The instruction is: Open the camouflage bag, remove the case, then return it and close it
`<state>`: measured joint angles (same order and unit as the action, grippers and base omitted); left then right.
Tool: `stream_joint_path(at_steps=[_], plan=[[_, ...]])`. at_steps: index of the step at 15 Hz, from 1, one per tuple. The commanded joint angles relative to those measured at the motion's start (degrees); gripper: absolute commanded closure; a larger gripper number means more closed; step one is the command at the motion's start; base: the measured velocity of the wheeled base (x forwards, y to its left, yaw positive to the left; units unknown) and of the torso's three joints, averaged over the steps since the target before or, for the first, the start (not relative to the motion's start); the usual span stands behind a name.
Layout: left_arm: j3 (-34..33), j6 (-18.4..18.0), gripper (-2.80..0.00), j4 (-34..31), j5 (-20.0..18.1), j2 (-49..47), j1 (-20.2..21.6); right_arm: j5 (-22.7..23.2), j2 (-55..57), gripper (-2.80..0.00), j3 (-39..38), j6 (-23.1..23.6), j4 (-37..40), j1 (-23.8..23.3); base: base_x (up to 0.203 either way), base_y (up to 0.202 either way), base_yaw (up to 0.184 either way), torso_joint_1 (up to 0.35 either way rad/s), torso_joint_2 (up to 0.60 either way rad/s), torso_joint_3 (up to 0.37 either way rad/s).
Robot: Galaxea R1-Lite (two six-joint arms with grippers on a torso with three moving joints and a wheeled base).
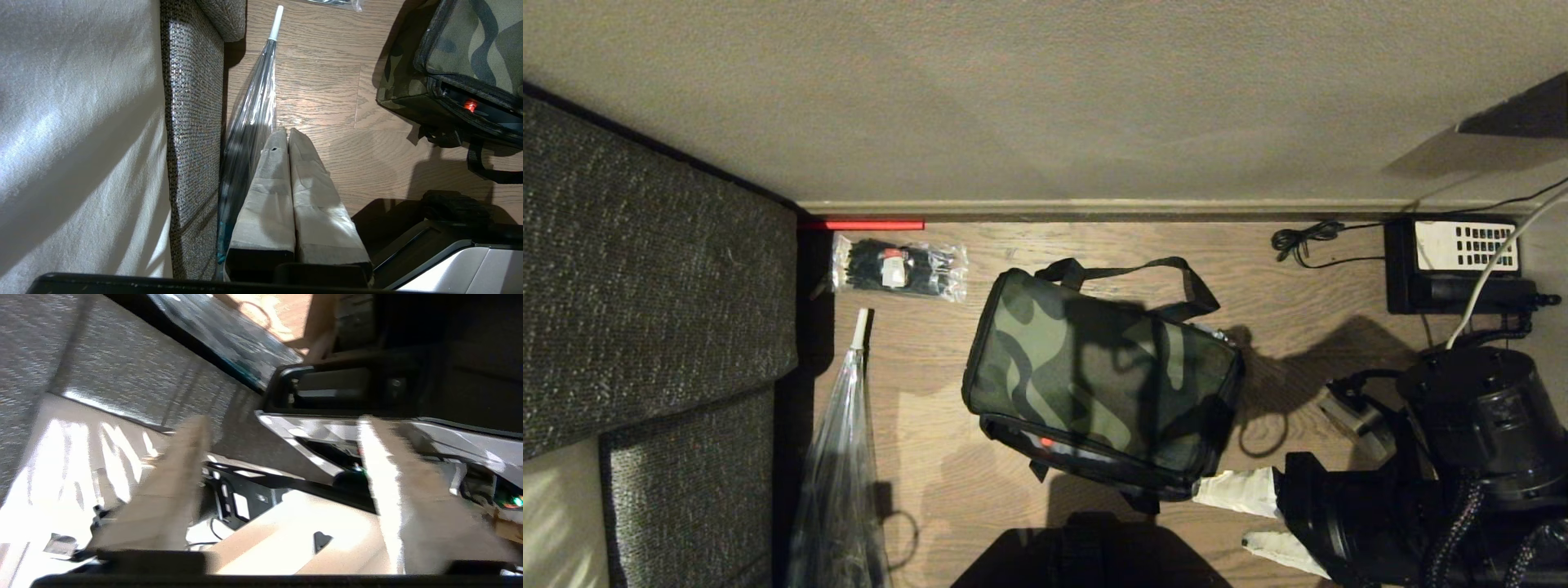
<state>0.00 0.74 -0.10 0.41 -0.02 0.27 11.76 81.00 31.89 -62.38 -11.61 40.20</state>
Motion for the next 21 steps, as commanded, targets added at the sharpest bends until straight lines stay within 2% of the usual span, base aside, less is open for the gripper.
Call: stream_joint_path(at_steps=[1, 6, 7, 10, 12, 13, 17, 21], plan=[[-0.09, 0.05, 0.0, 0.01, 0.02, 0.11, 0.02, 0.19, -1.73, 0.0, 0.28, -0.11, 0.11, 0.05, 0.0, 0.0, 0.0, 0.0, 0.0, 0.0], [-0.1, 0.05, 0.0, 0.01, 0.02, 0.11, 0.04, -0.39, -3.94, 0.0, -0.17, 0.84, 0.77, -0.22, 0.0, 0.0, 0.0, 0.0, 0.0, 0.0], [-0.15, 0.05, 0.0, 0.01, 0.02, 0.11, 0.0, -1.8, -5.2, 0.0, 0.3, 1.33, 1.05, -0.74, 0.0, 0.0, 0.0, 0.0, 0.0, 0.0], [-0.1, 0.05, 0.0, 0.01, 0.02, 0.11, 0.01, -9.9, -10.24, 0.0, 3.08, 8.09, 7.46, -1.34, 0.0, 0.0, 0.0, 0.0, 0.0, 0.0], [-0.18, 0.05, 0.0, 0.01, 0.02, 0.11, 0.0, -14.77, -14.17, 0.0, 4.11, 9.93, 10.44, -1.46, 0.0, 0.0, 0.0, 0.0, 0.0, 0.0], [-0.18, 0.05, 0.0, 0.01, 0.02, 0.11, 0.0, -17.95, -15.3, 0.0, 3.8, 10.2, 11.97, -2.73, 0.0, 0.0, 0.0, 0.0, 0.0, 0.0], [-0.18, 0.05, 0.0, 0.01, 0.02, 0.11, 0.06, -20.8, -23.42, 0.0, -0.74, 11.33, 12.72, -13.82, 0.0, 0.0, 0.0, 0.0, 0.0, 0.0], [-0.1, 0.05, 0.0, 0.01, 0.02, 0.11, 0.04, -26.06, -32.69, 0.0, -13.2, 13.93, 3.99, -24.34, 0.0, 0.0, 0.0, 0.0, 0.0, 0.0]])
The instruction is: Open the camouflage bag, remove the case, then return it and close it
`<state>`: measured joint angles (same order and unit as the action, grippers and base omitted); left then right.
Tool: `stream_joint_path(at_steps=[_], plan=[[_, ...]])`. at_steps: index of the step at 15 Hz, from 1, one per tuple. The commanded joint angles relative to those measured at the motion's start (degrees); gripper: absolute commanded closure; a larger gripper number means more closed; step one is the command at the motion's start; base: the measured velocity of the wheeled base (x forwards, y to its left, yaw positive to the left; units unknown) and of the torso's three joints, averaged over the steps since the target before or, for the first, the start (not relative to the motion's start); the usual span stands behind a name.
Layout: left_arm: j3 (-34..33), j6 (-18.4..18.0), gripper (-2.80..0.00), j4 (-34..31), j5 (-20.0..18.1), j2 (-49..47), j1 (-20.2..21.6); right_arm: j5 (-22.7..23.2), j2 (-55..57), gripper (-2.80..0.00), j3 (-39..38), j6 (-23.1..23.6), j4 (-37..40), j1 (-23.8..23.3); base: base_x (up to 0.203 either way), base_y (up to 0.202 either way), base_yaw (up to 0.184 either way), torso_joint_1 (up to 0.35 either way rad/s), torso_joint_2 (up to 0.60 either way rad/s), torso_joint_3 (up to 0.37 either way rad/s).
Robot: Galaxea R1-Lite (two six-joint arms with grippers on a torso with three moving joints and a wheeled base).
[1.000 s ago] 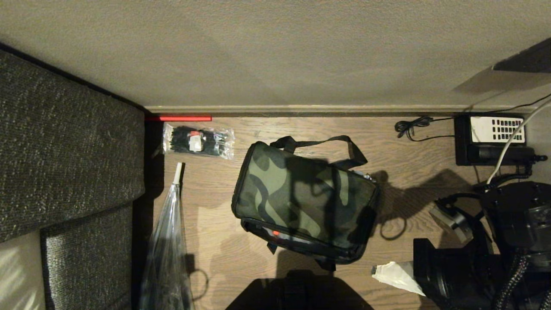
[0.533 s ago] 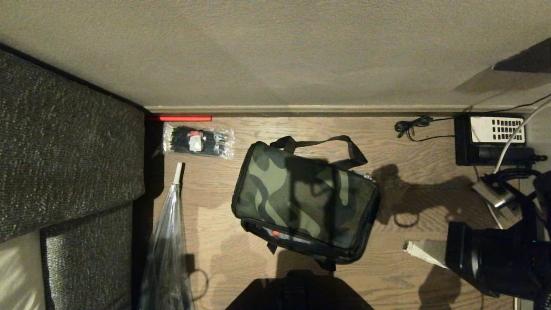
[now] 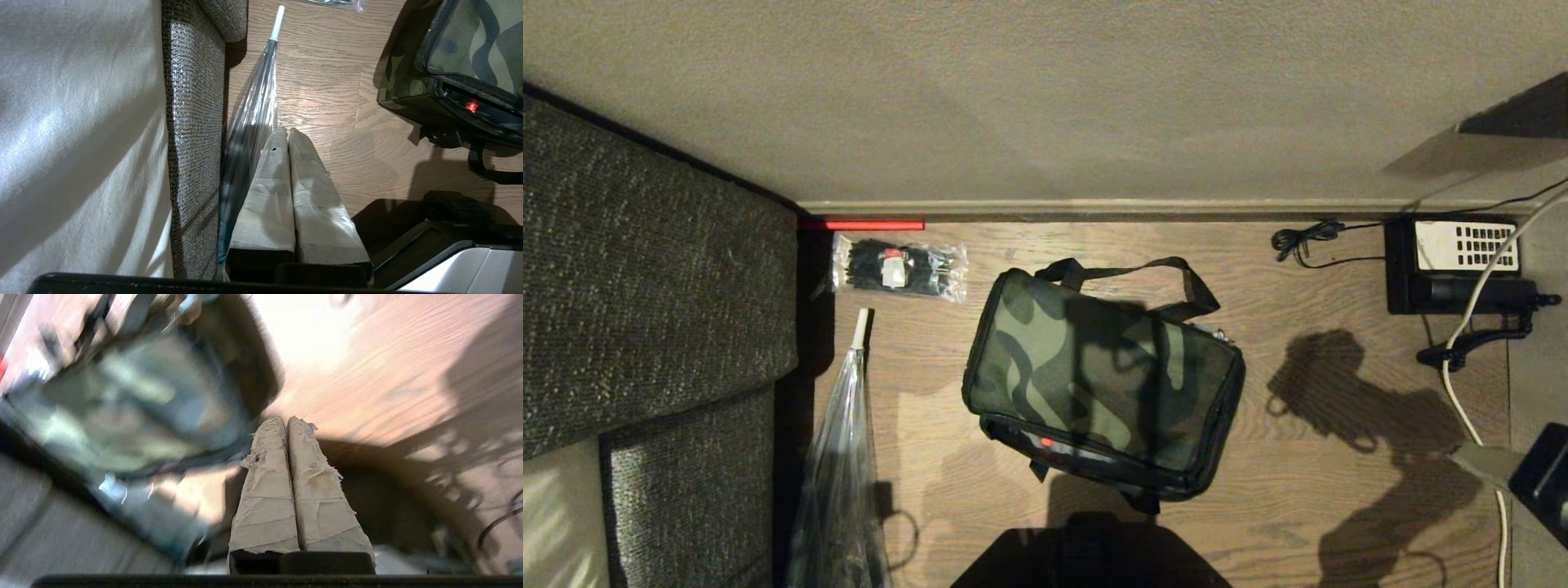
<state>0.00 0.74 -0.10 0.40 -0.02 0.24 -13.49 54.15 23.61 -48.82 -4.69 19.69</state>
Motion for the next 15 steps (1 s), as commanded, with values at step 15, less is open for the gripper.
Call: stream_joint_path(at_steps=[15], plan=[[-0.09, 0.05, 0.0, 0.01, 0.04, 0.11, 0.02, -3.47, -47.84, 0.0, -6.49, 24.5, 25.55, -19.97, 0.0, 0.0, 0.0, 0.0, 0.0, 0.0]])
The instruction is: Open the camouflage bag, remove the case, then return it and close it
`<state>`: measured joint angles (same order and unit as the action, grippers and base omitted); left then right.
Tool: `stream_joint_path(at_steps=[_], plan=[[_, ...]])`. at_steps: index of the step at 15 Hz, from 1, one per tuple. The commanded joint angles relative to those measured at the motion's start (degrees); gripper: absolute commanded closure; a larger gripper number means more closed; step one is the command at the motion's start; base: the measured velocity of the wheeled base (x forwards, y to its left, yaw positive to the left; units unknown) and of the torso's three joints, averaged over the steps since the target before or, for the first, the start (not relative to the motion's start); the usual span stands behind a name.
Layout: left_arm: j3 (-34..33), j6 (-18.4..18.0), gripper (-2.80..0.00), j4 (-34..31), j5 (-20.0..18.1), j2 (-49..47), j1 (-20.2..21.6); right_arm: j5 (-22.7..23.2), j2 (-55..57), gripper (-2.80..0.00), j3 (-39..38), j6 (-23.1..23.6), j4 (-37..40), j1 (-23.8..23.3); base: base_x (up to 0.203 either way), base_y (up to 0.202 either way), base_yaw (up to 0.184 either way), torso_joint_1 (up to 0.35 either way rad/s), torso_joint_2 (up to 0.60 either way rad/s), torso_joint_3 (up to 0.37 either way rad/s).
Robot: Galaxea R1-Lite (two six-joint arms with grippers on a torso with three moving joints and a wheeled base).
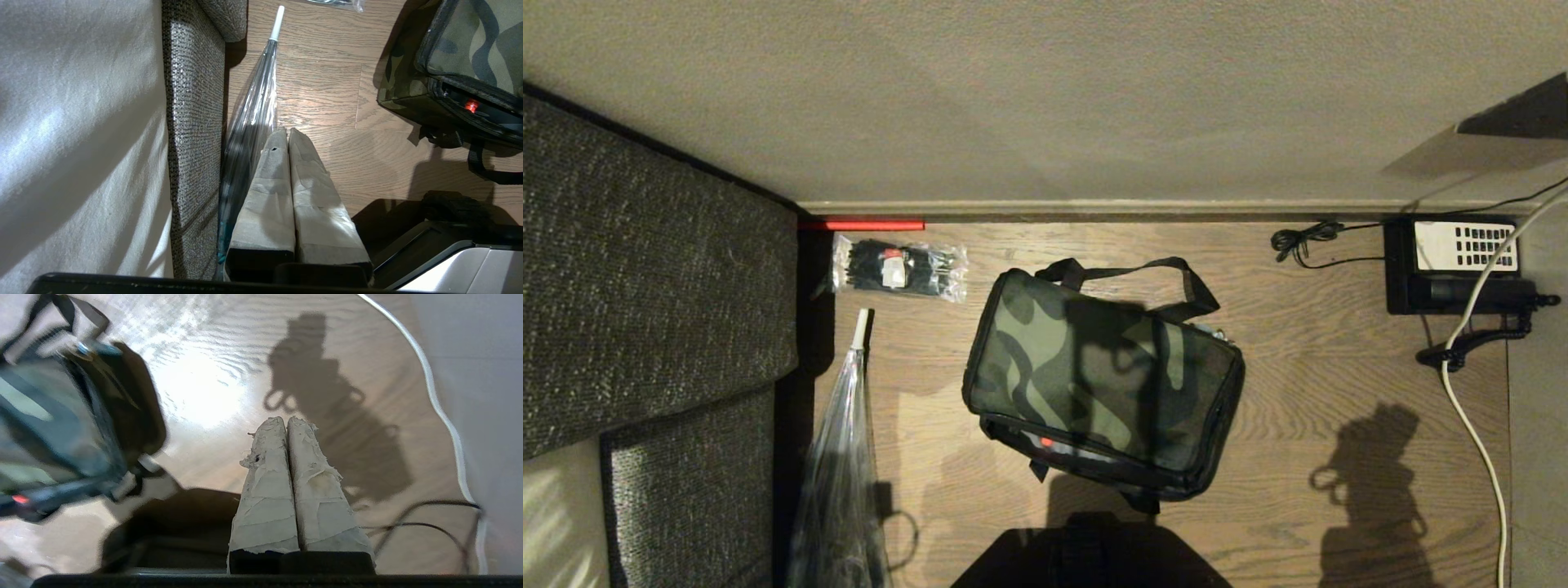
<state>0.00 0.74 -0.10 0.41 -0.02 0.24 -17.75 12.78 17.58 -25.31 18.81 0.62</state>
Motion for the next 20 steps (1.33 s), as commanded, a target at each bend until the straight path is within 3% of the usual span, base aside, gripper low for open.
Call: stream_joint_path(at_steps=[1, 2, 3, 4, 6, 8, 9, 11, 20], plan=[[-0.1, 0.05, 0.0, 0.01, 0.02, 0.11, 0.06, 3.77, -8.34, 0.0, -1.1, 3.25, 3.1, -0.83, 0.0, 0.0, 0.0, 0.0, 0.0, 0.0], [-0.12, 0.05, 0.0, 0.01, 0.02, 0.11, 0.06, 9.54, -8.56, 0.0, -1.84, 7.48, 3.18, -0.77, 0.0, 0.0, 0.0, 0.0, 0.0, 0.0], [-0.09, 0.05, 0.0, 0.01, 0.02, 0.11, 0.02, 11.63, -8.42, 0.0, -3.67, 13.31, 2.67, -0.73, 0.0, 0.0, 0.0, 0.0, 0.0, 0.0], [-0.17, 0.05, 0.0, 0.01, 0.02, 0.11, 0.06, 11.71, -8.37, 0.0, -5.9, 16.25, 1.2, -0.72, 0.0, 0.0, 0.0, 0.0, 0.0, 0.0], [-0.15, 0.05, 0.0, 0.01, 0.02, 0.11, 0.02, 12.56, -8.4, 0.0, -11.87, 18.76, -7.74, -0.71, 0.0, 0.0, 0.0, 0.0, 0.0, 0.0], [-0.09, 0.05, 0.0, 0.01, 0.02, 0.11, 0.02, 16.99, -9.17, 0.0, -12.51, 23.13, -8.81, -0.71, 0.0, 0.0, 0.0, 0.0, 0.0, 0.0], [-0.09, 0.05, 0.0, 0.01, 0.02, 0.11, 0.02, 17.12, -9.85, 0.0, -14.26, 24.83, -10.97, -0.71, 0.0, 0.0, 0.0, 0.0, 0.0, 0.0], [-0.09, 0.05, 0.0, 0.01, 0.02, 0.11, 0.02, 17.3, -10.21, 0.0, -16.98, 25.09, -19.99, -0.71, 0.0, 0.0, 0.0, 0.0, 0.0, 0.0], [-0.14, 0.05, 0.0, 0.01, 0.02, 0.11, 0.02, 17.83, -10.4, 0.0, -17.14, 27.07, -18.02, -0.71, 0.0, 0.0, 0.0, 0.0, 0.0, 0.0]])
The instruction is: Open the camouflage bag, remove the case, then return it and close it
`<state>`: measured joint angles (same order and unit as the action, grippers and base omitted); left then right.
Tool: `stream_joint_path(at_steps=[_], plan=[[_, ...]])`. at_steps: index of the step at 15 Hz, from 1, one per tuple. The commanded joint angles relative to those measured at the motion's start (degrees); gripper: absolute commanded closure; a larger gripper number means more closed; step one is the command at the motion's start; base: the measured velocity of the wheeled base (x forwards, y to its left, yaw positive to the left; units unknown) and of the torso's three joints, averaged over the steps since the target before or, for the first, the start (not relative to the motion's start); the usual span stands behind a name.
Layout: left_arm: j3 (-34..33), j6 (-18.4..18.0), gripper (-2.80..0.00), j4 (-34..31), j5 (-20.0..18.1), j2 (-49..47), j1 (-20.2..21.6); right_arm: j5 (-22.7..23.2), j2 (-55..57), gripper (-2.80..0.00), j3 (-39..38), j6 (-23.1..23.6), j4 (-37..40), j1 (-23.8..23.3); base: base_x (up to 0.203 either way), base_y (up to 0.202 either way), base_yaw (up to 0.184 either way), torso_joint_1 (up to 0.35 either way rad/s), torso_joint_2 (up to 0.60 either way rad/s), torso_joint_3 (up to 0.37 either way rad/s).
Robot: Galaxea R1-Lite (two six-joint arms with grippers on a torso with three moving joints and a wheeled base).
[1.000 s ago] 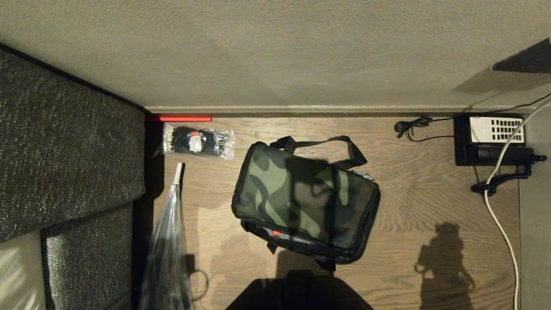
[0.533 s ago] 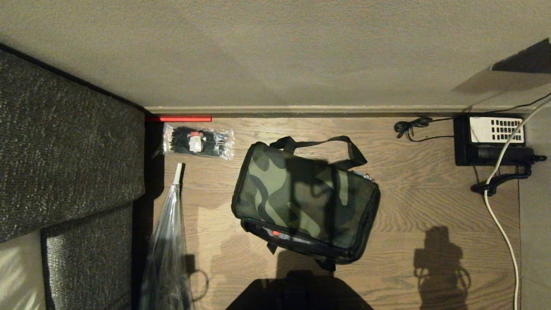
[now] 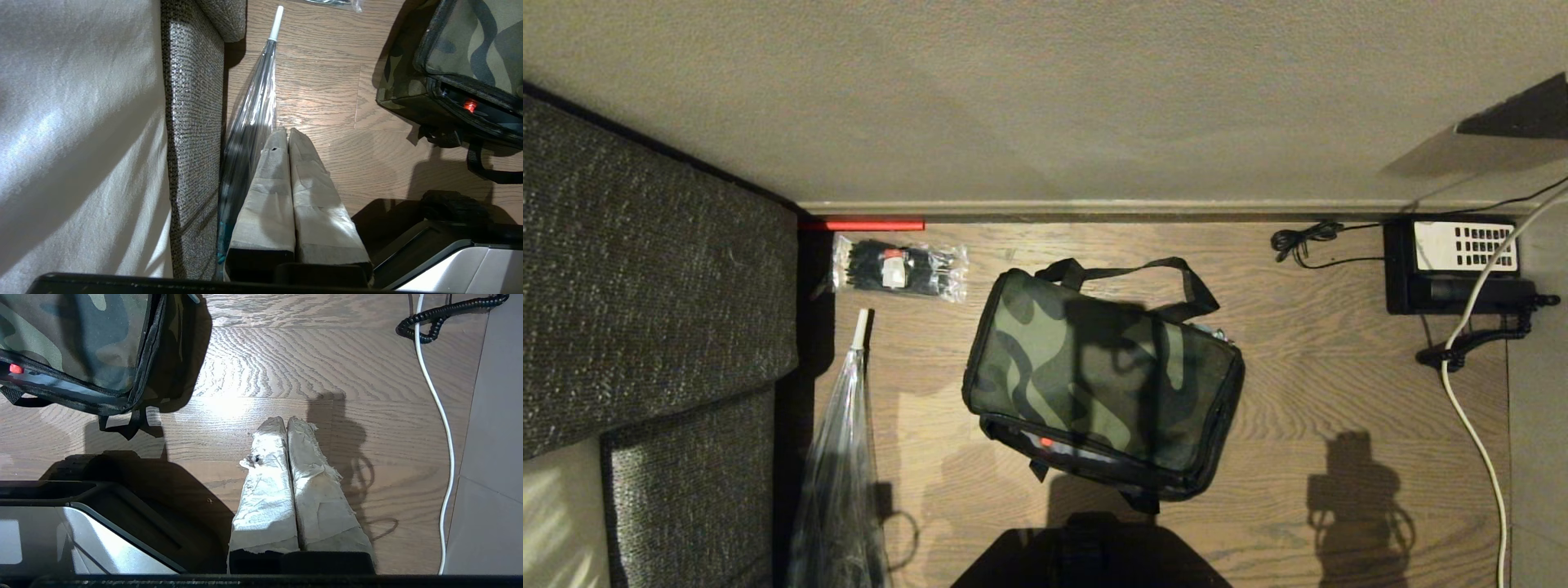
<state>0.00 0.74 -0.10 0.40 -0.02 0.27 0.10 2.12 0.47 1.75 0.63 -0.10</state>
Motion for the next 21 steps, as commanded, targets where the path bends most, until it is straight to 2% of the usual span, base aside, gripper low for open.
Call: stream_joint_path(at_steps=[1, 10, 21], plan=[[-0.16, 0.05, 0.0, 0.01, 0.03, 0.11, 0.01, -0.01, 0.25, 0.0, -0.03, 0.01, 0.16, 0.01, 0.0, 0.0, 0.0, 0.0, 0.0, 0.0], [-0.18, 0.22, 0.0, 0.01, -0.05, 0.02, 0.0, -0.01, 0.25, 0.0, -0.11, 0.01, 0.16, 0.01, 0.0, 0.0, 0.0, 0.0, 0.0, 0.004], [-0.18, 0.22, 0.0, 0.01, -0.05, 0.02, 0.0, -0.01, 0.25, 0.0, -0.03, 0.01, 0.16, 0.01, 0.0, 0.0, 0.0, 0.003, 0.0, 0.188]])
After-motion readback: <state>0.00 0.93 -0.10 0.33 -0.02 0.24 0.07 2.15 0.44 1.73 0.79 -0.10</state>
